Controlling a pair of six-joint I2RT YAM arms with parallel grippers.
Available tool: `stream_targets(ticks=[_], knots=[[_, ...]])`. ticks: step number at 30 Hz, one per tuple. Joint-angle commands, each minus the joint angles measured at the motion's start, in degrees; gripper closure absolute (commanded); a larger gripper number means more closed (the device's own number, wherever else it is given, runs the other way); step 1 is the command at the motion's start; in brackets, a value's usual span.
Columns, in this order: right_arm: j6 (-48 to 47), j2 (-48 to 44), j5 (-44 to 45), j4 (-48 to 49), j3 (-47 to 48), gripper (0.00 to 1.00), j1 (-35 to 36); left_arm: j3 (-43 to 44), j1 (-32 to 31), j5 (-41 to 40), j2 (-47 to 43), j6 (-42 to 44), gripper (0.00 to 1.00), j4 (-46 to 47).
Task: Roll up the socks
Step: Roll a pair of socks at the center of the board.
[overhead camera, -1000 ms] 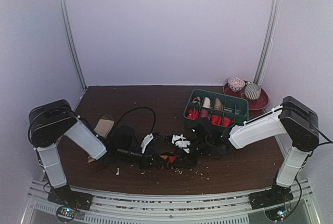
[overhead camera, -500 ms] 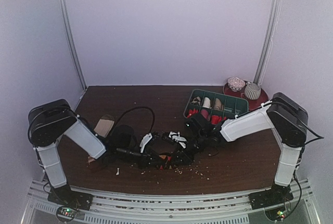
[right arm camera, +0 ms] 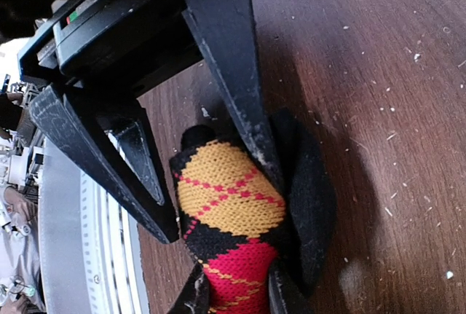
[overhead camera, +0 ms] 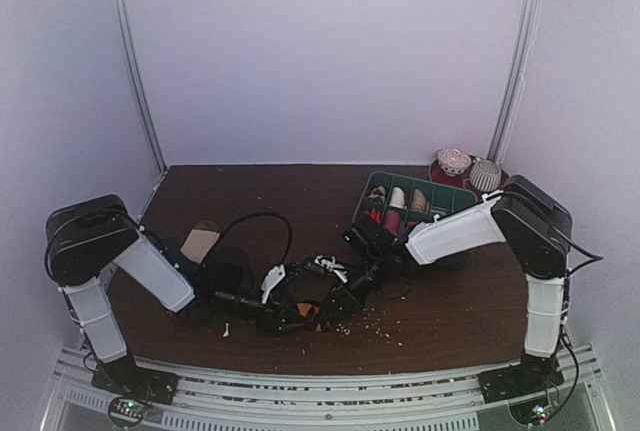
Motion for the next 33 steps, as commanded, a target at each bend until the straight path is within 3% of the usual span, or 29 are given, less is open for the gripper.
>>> stream_targets(ticks=[1, 6, 11, 12, 15, 17, 20, 26, 33], knots=[[-1.49, 6.52, 4.21, -14.98, -1.51, 0.89, 0.75, 1.59, -0.19, 0.43, 2.96, 3.99, 0.57, -3.96], [-2.42, 4.79, 5.86, -14.68, -0.82, 0.83, 0.41, 2.81, -0.19, 1.35, 7.14, 0.88, 1.00, -5.89], [-1.58, -1.52, 12.76, -9.75, -1.42, 0.75, 0.41, 2.04, -0.19, -0.67, 8.73, -3.89, 1.00, -10.78], [-0.97, -3.91, 15.22, -7.09, -2.41, 0.67, 0.45, 1.78, -0.19, -1.34, 8.48, -5.29, 1.00, -12.16], [-0.54, -13.57, 22.88, 3.98, -8.56, 0.60, 0.41, 2.39, -0.14, -3.60, 8.25, -8.85, 1.00, -18.95], [-2.58, -21.14, 28.02, 12.51, -14.28, 0.47, 0.99, 3.02, -0.02, -3.86, 8.50, -11.71, 1.00, -22.48], [-10.04, -27.58, 33.73, 21.72, -21.57, 0.42, 4.25, 4.23, 0.08, -3.33, 9.26, -14.37, 1.00, -26.81], [-19.37, -26.68, 41.99, 23.02, -24.39, 0.41, 12.59, 5.37, 0.33, -1.21, 11.06, -16.79, 1.00, -30.39], [-21.20, -22.07, 43.99, 23.00, -22.86, 0.41, 14.79, 5.54, 0.86, 2.20, 14.62, -16.95, 1.00, -30.58]])
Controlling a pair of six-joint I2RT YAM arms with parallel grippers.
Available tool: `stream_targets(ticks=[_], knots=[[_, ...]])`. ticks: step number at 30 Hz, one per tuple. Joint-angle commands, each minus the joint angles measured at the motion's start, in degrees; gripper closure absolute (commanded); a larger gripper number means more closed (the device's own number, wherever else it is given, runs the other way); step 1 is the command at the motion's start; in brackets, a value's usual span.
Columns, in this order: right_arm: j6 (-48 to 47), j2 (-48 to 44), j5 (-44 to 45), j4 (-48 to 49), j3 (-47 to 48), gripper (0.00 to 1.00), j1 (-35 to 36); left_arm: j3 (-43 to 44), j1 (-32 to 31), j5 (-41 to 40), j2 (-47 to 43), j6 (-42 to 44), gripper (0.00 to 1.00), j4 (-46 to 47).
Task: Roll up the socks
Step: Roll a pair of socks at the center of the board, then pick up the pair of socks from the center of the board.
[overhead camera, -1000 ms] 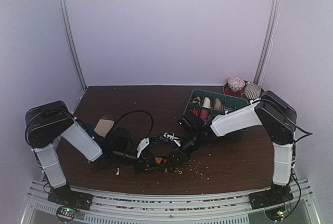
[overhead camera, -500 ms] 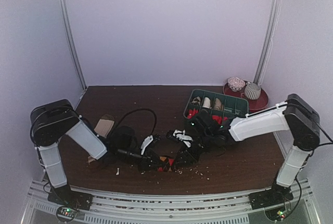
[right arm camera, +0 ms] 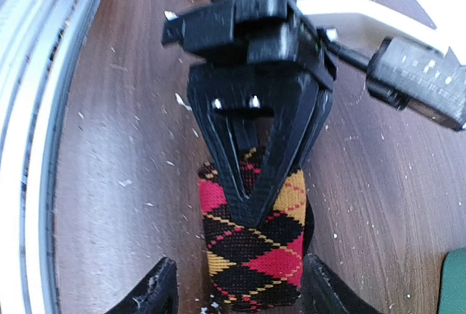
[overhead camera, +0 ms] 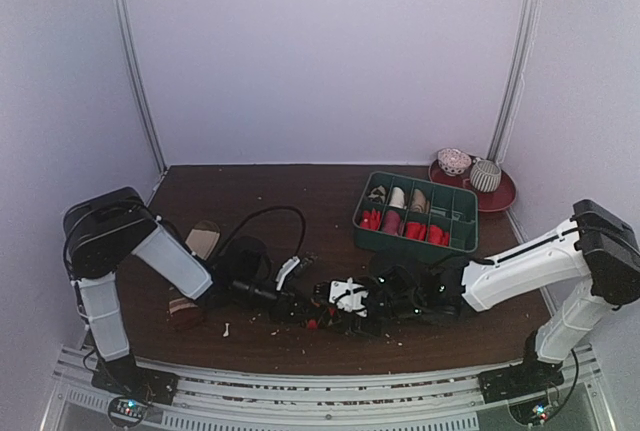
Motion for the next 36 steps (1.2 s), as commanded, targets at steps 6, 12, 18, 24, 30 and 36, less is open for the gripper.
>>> stream_targets(ticks=[6, 12, 18, 24, 30, 36], knots=[[-4.74, 5.25, 4.55, 0.71, 2.00, 0.41, 0.53, -2.66, 0.19, -4.51, 8.37, -0.36, 1.00, -24.49], [-5.61, 7.51, 3.73, 1.17, 3.17, 0.41, 0.56, -2.68, 0.41, -4.23, 9.11, -0.11, 1.00, -24.75], [-6.03, 11.08, 2.94, -0.22, 5.06, 0.41, 0.55, -2.71, 0.45, -3.78, 9.47, 0.46, 1.00, -24.93], [-5.63, 14.13, 2.24, -2.07, 6.28, 0.44, 0.57, -2.59, 0.74, -3.49, 9.47, 1.10, 1.00, -25.37], [-4.12, 16.55, 0.67, -4.22, 7.36, 0.51, 0.61, -2.04, 0.90, -2.82, 9.98, 1.71, 1.00, -25.54], [-5.38, 19.76, 1.26, -7.90, 10.46, 0.50, 0.53, -1.84, 0.93, -2.63, 10.00, 2.64, 1.00, -25.89]])
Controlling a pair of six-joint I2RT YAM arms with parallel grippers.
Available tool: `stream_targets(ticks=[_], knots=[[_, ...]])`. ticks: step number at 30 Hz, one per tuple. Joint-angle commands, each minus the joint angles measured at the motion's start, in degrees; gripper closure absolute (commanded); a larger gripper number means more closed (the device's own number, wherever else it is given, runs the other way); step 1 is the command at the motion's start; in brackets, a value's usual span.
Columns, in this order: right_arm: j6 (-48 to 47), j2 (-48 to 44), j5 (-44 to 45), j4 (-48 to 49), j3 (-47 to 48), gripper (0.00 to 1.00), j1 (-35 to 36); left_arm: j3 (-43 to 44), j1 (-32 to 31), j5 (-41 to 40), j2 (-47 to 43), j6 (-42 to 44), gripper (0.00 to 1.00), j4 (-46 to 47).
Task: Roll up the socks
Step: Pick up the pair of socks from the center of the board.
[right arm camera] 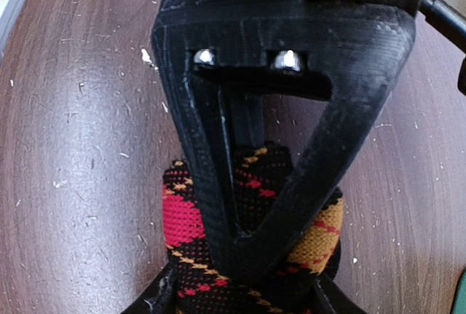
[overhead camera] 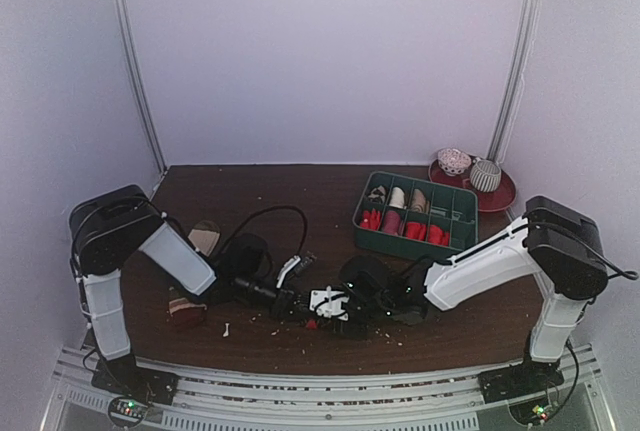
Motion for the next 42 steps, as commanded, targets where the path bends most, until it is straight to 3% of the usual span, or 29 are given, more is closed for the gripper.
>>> stream_targets(ticks=[1, 3, 8, 13, 18, 22, 24, 33, 42], knots=[[-0.65, 6.27, -1.99, -5.34, 2.45, 0.50, 0.33, -3.90, -0.96, -8.50, 7.39, 2.04, 1.00, -24.69], [-0.45, 7.20, -3.11, -5.87, 2.83, 0.53, 0.25, -3.85, -0.89, -8.23, 7.36, 2.39, 1.00, -24.56], [2.29, 10.03, -4.01, -8.52, 3.97, 0.75, -0.18, -3.29, -0.94, -8.03, 6.47, 3.59, 0.99, -24.35], [6.75, 9.92, -4.71, -8.96, 2.74, 0.87, -1.72, -1.41, -0.46, -12.87, 3.19, 5.47, 0.74, -26.94], [10.22, 8.05, -6.48, -11.02, 1.68, 0.95, -3.61, 0.55, 2.52, -20.57, -3.67, 7.56, 0.59, -30.77], [13.65, 5.46, -7.55, -11.31, 0.10, 0.98, -4.87, 1.73, 5.63, -24.97, -10.12, 8.49, 0.29, -31.64], [15.09, 4.03, -8.10, -11.50, -0.75, 1.00, -5.41, 2.39, 6.96, -27.03, -12.26, 9.02, 0.04, -32.11], [26.23, -3.84, -7.65, -12.02, -1.39, 1.00, -9.17, 4.99, 8.84, -35.11, -21.20, 12.06, 0.02, -33.06], [41.89, -12.55, -4.12, -18.66, 7.34, 1.00, -17.57, 5.23, 8.84, -43.01, -31.51, 13.89, 0.02, -27.53]])
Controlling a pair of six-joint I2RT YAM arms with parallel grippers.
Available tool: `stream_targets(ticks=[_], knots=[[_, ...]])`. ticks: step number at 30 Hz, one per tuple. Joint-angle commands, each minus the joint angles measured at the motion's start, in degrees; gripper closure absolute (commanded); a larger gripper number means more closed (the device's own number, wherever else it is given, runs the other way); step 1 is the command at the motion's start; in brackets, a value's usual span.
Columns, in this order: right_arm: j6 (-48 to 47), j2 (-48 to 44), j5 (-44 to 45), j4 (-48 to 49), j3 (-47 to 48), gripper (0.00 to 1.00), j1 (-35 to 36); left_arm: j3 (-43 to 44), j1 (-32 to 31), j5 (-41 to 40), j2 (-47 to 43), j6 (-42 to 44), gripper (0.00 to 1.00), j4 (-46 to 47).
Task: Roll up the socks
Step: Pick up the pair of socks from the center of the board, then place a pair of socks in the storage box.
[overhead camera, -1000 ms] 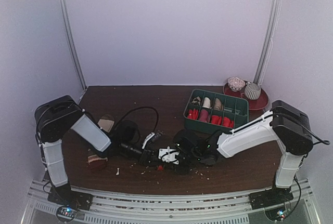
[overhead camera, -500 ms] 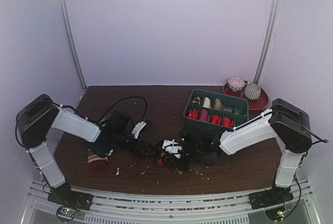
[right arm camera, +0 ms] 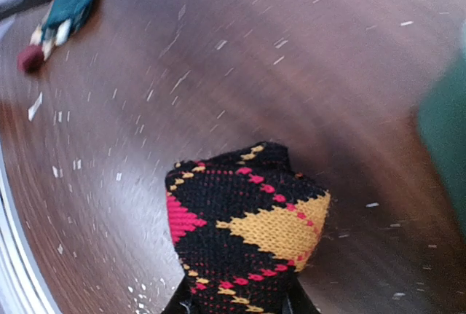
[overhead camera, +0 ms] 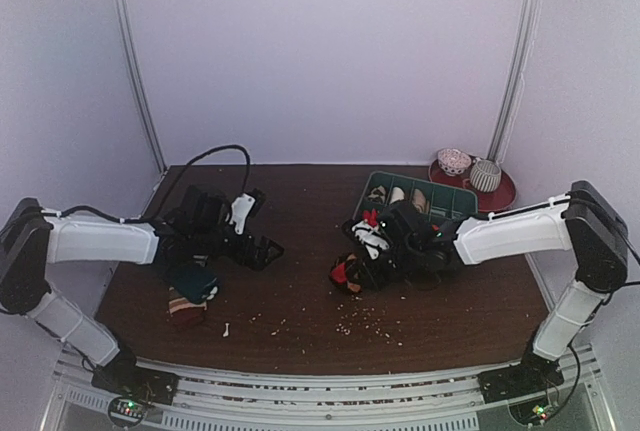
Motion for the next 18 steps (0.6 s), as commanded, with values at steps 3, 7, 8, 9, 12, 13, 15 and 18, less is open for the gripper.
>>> stream_targets(ticks=[3, 7, 8, 9, 12, 13, 15, 18], knots=[[13.30, -6.68, 3.07, -6.30, 6.61, 1.00, -5.42, 0.39, -0.06, -6.98, -3.53, 2.13, 0.02, 6.70], [17.68, -9.90, 2.73, -6.92, 7.75, 1.00, -9.55, -0.47, -0.01, -8.67, -5.45, 2.46, 0.02, 8.67], [18.76, -11.05, 3.40, -7.53, 7.80, 1.00, -11.08, -0.84, -0.04, -9.24, -6.07, 2.37, 0.02, 9.16], [19.50, -11.76, 4.43, -7.93, 7.77, 1.00, -12.25, -1.05, -0.05, -9.73, -6.79, 1.79, 0.02, 9.94], [20.67, -15.53, 10.68, -10.44, 7.19, 1.00, -15.54, -2.02, -0.02, -9.64, -8.53, 0.57, 0.02, 12.64], [20.67, -16.73, 11.84, -11.44, 6.99, 1.00, -16.71, -2.22, 0.04, -9.95, -8.96, -0.16, 0.02, 13.43], [20.77, -18.57, 14.13, -13.99, 7.08, 1.00, -18.86, -2.29, 0.06, -10.63, -9.80, -1.00, 0.02, 14.37], [21.10, -21.22, 19.25, -18.95, 7.43, 1.00, -22.03, -1.89, 0.50, -11.12, -10.59, -1.64, 0.02, 14.95]])
